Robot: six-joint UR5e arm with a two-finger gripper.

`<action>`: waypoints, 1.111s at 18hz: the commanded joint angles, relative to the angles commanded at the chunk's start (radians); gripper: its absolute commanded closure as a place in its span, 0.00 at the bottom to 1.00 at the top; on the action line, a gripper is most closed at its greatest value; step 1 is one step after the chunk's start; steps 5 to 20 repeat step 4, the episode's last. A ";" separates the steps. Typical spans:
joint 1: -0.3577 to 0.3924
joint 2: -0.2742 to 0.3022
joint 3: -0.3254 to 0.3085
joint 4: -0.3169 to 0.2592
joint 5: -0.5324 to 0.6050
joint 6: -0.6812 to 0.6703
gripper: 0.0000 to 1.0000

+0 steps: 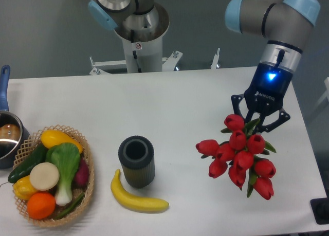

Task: Pick up the flowers from the table
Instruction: 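Lift the gripped red tulips up off the table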

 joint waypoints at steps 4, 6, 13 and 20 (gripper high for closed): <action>0.000 0.002 0.008 0.002 -0.005 -0.006 0.81; 0.000 0.002 0.008 0.002 -0.005 -0.006 0.81; 0.000 0.002 0.008 0.002 -0.005 -0.006 0.81; 0.000 0.002 0.008 0.002 -0.005 -0.006 0.81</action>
